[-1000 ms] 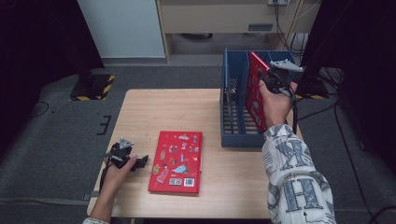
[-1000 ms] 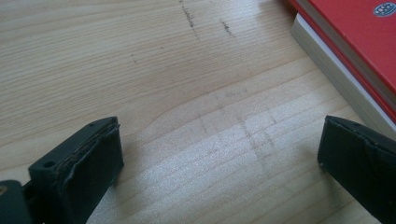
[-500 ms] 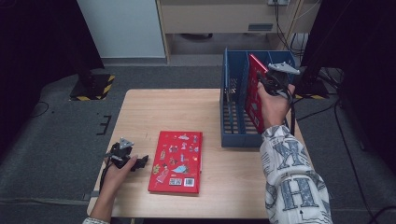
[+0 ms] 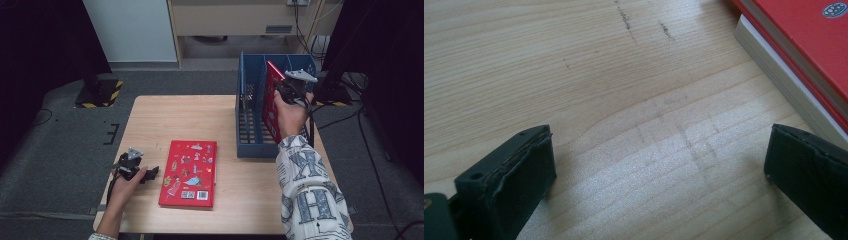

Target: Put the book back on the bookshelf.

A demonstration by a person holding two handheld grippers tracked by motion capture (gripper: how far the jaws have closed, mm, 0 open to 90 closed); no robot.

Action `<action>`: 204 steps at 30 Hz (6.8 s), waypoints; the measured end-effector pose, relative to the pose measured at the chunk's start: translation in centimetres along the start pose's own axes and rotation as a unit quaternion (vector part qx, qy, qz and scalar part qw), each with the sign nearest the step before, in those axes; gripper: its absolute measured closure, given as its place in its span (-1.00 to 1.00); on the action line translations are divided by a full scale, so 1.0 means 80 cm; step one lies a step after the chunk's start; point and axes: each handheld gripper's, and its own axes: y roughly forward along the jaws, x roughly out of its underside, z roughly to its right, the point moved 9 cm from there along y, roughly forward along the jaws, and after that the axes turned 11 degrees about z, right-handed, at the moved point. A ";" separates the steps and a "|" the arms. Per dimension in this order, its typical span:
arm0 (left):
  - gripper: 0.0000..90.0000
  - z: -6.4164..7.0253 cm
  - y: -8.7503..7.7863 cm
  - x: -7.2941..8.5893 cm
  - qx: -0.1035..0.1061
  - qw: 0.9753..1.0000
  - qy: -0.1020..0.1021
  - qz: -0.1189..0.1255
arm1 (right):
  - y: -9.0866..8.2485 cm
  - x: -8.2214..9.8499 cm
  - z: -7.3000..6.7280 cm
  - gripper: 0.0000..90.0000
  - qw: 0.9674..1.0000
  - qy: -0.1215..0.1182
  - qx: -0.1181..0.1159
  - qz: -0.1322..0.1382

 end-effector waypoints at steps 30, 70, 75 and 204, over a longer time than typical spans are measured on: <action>-1.00 0.001 0.001 -0.001 0.002 1.000 0.002 0.000 | 0.013 0.023 -0.002 0.76 1.000 0.007 0.007 -0.001; -1.00 0.004 0.002 -0.001 0.006 1.000 0.004 0.000 | -0.025 0.036 -0.013 0.72 0.999 -0.014 0.000 -0.045; -1.00 0.004 0.002 -0.001 0.006 1.000 0.004 0.000 | -0.030 0.039 -0.012 0.71 0.999 -0.015 -0.004 -0.048; -1.00 0.009 0.004 -0.003 0.014 1.000 0.009 0.000 | 0.000 0.007 -0.053 -0.33 0.999 -0.010 -0.017 -0.028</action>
